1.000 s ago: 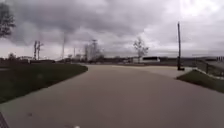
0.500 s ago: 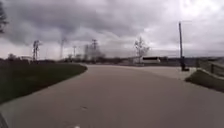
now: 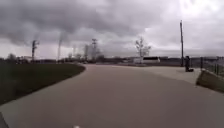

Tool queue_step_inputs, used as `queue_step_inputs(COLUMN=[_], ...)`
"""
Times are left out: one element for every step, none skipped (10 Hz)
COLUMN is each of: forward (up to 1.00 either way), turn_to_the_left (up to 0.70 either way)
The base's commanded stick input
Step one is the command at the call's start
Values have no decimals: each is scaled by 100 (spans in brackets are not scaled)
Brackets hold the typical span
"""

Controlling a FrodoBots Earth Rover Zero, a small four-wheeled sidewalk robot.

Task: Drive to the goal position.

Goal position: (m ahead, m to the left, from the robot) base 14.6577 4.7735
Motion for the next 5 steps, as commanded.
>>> queue_step_inputs(forward=[100, 100, 100, 100, 100], turn_to_the_left=[0, 0, 0, 0, 0])
